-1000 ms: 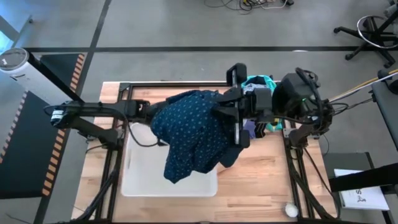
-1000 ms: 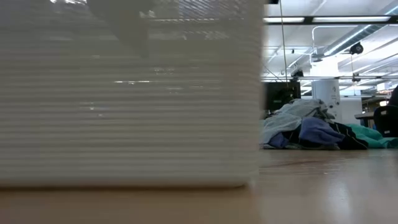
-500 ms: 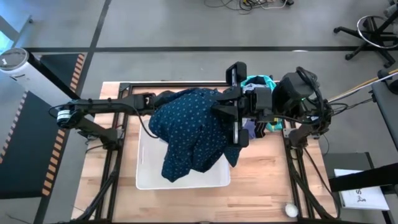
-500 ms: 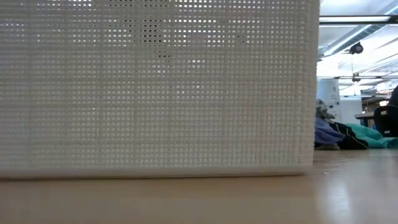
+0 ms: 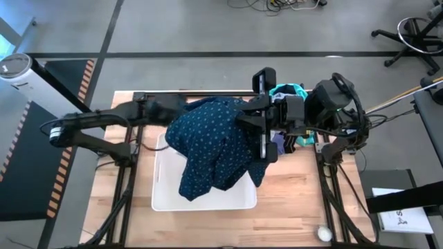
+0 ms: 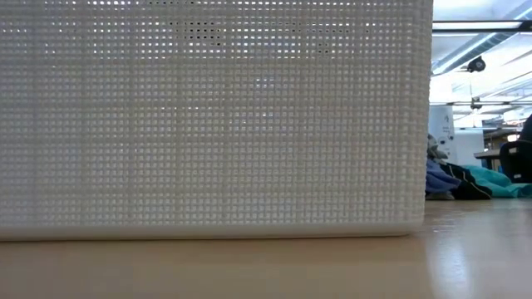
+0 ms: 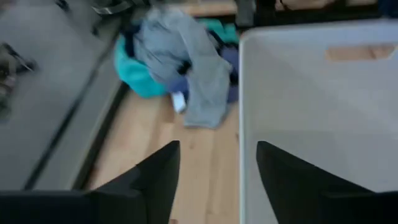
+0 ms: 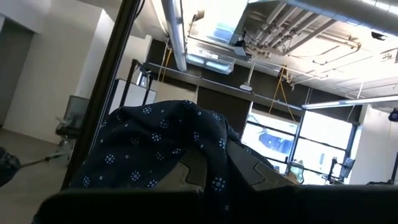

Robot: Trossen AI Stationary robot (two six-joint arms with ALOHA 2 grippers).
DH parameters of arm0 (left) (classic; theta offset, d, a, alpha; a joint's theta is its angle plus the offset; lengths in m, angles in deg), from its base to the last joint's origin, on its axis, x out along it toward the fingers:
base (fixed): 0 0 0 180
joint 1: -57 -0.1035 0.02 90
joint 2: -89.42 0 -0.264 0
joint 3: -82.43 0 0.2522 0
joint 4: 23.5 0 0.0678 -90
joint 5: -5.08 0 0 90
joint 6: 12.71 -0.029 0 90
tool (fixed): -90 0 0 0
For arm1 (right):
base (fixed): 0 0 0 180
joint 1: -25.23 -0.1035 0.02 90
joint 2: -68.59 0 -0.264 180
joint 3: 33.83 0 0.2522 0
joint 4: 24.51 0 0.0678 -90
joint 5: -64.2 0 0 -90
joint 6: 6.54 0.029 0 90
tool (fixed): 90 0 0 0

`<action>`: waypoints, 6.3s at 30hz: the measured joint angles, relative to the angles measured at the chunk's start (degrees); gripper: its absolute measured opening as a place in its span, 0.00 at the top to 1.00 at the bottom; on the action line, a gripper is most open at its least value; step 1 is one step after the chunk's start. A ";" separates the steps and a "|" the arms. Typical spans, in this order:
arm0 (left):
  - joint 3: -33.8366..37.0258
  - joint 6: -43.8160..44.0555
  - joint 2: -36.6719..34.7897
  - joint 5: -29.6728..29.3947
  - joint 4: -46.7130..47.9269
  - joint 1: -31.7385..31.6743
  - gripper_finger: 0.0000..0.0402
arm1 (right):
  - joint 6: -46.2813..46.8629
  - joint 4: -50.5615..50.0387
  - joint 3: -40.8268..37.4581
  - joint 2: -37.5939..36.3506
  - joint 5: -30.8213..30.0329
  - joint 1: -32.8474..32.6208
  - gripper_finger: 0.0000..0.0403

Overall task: Sort clothes
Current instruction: Put the dark blue polo shirt into the white laundry bin

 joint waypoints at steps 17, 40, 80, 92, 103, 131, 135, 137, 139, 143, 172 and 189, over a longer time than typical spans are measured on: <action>-1.14 -1.72 -27.00 -2.81 3.87 0.17 0.55 | 12.35 2.79 -0.10 7.27 11.57 8.17 0.99; -0.85 -1.62 -34.44 -2.66 7.40 0.17 0.62 | 16.51 -34.70 -0.14 12.76 14.71 16.01 0.99; -0.72 1.87 -28.37 0.99 11.12 0.17 0.57 | 11.18 -53.71 -0.58 20.33 13.19 11.69 0.39; 2.72 3.42 -25.30 0.97 11.24 0.17 0.62 | 12.66 -59.90 -0.60 13.17 10.51 21.31 0.33; 11.28 3.28 -12.84 0.97 2.74 -2.19 0.74 | 10.05 -67.45 -3.58 5.88 11.24 24.61 0.68; -8.99 1.53 21.30 47.12 15.00 -28.88 0.98 | 10.10 -40.06 -41.54 -8.41 16.47 33.76 1.00; -12.34 1.55 25.13 47.96 18.05 -28.75 0.89 | 10.12 -40.06 -41.54 -8.41 16.54 33.73 1.00; -13.49 1.57 26.61 47.98 19.05 -28.73 0.83 | 10.14 -40.06 -41.54 -8.41 16.70 33.73 1.00; -14.05 1.58 27.62 48.90 19.27 -28.56 0.77 | 10.11 -40.06 -41.54 -8.41 16.71 33.76 1.00; -13.65 1.13 28.88 51.44 19.40 -27.10 0.64 | 10.05 -40.08 -41.54 -8.41 16.71 33.76 1.00; -15.94 -15.60 20.33 43.91 21.04 -17.21 1.00 | 9.60 -40.50 -41.51 -12.20 16.70 33.73 1.00; -15.58 -11.04 13.54 31.50 30.08 -12.67 0.69 | 9.98 -40.50 -41.47 -14.05 16.66 33.58 1.00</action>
